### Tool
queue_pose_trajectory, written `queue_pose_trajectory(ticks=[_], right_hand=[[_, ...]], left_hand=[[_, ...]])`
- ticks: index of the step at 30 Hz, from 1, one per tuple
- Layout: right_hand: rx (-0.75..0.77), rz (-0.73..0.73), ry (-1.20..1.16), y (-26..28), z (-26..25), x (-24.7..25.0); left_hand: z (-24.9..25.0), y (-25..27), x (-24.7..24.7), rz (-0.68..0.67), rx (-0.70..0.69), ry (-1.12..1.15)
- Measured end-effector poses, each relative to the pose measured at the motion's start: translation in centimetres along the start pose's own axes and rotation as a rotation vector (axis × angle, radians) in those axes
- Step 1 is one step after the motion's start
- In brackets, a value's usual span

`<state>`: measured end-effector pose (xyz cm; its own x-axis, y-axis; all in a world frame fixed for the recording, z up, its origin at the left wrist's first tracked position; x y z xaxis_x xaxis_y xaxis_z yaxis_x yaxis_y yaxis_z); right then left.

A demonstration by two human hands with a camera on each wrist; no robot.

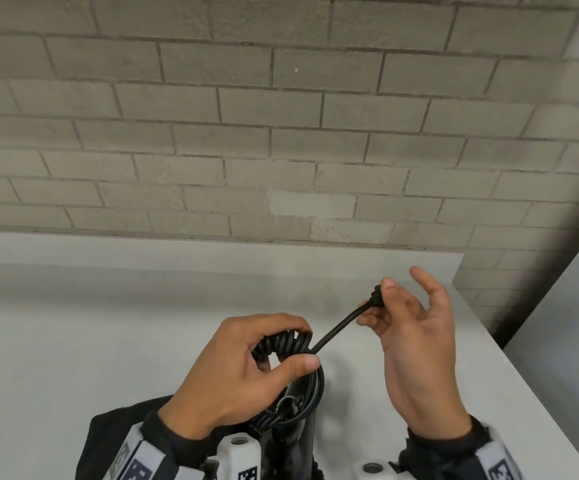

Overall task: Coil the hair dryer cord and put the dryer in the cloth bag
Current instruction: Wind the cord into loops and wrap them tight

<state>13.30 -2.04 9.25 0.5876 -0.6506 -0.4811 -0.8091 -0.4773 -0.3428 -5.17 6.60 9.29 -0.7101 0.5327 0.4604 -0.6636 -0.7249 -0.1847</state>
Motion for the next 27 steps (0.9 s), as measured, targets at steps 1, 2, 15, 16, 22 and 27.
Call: queue_pose_trajectory(ticks=[1,2,15,16,22,27], right_hand=[[0.044,-0.023,0.049,0.0,0.1,-0.1],[0.082,-0.067,0.102,0.1,0.2,-0.3],[0.496,-0.593,0.741,2.9,1.0,-1.4],[0.524,-0.591,0.749,2.8,0.9,-1.5],[0.314,-0.534,0.637,2.8,1.5,-0.8],[-0.208,-0.482,0.254,5.2,3.7,-1.0]], left_hand=[[0.0,0.0,0.0,0.001,-0.003,-0.007],[0.1,0.0,0.0,0.005,-0.007,-0.012],[0.7,-0.1,-0.3,-0.05,-0.033,-0.006],[0.7,-0.1,-0.3,-0.051,-0.032,-0.009],[0.6,-0.2,-0.2,-0.045,-0.03,0.005],[0.8,-0.2,-0.2,-0.049,-0.038,0.019]])
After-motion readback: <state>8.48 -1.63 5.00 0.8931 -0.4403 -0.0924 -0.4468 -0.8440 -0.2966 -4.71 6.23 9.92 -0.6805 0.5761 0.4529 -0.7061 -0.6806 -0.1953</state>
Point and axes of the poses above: each hand's wrist, its own y-axis away from the middle knuckle, its own x-axis out of the back of the hand, z = x × y, the point moved 6 cm from there along -y, towards the middle knuckle, and after that the axes turned 13 degrees about x, right-handed, at the moved point
